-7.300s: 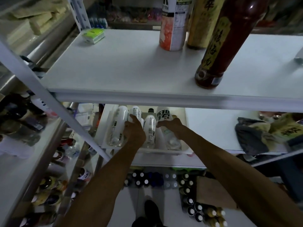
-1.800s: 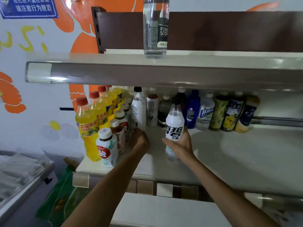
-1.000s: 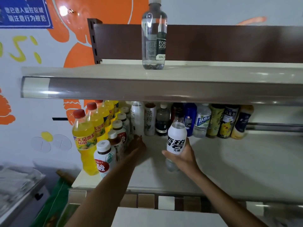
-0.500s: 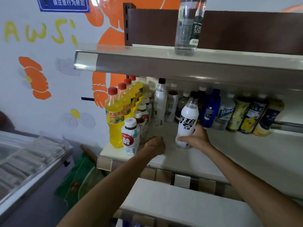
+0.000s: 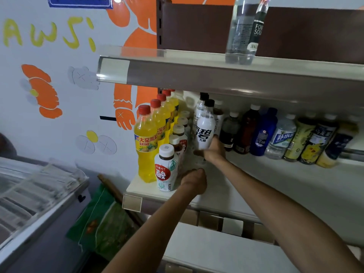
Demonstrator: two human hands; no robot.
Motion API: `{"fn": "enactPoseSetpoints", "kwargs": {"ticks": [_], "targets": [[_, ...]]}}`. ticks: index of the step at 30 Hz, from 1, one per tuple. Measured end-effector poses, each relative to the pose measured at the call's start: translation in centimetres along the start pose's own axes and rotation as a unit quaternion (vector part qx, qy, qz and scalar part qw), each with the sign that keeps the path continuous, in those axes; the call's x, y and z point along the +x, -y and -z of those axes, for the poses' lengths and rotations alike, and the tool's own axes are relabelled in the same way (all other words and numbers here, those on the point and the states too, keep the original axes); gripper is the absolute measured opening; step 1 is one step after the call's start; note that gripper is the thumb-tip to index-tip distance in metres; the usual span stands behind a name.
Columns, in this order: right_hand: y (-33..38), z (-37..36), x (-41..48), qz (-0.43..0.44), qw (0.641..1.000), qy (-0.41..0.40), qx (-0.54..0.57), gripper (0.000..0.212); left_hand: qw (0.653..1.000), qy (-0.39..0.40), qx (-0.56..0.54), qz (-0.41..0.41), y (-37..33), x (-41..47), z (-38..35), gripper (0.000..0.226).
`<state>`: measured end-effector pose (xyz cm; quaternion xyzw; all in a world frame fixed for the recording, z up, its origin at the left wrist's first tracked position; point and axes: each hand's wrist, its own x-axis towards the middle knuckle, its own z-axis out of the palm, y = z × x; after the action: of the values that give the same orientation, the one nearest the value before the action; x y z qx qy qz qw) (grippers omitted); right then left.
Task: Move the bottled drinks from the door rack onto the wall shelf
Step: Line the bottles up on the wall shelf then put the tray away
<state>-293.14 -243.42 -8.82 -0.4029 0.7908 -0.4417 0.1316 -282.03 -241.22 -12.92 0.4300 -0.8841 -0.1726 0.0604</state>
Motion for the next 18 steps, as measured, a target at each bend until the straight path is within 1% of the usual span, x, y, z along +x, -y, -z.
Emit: {"fn": "enactPoseSetpoints", "kwargs": {"ticks": [5, 10, 16, 18], "targets": [[0.5, -0.5, 0.2, 0.017, 0.999, 0.008, -0.034, 0.085, 1.0, -0.008, -0.015, -0.002, 0.1, -0.1, 0.0, 0.03], [0.5, -0.9, -0.3, 0.011, 1.0, -0.009, -0.026, 0.081, 1.0, -0.026, -0.017, -0.008, 0.1, -0.5, -0.1, 0.027], [0.7, -1.2, -0.7, 0.012, 1.0, 0.003, -0.024, 0.082, 0.999, -0.032, -0.022, -0.013, 0.2, -0.6, -0.2, 0.027], [0.8, -1.6, -0.9, 0.024, 0.999, 0.01, -0.018, 0.084, 0.999, -0.035, -0.028, -0.016, 0.2, -0.7, -0.2, 0.027]]}}
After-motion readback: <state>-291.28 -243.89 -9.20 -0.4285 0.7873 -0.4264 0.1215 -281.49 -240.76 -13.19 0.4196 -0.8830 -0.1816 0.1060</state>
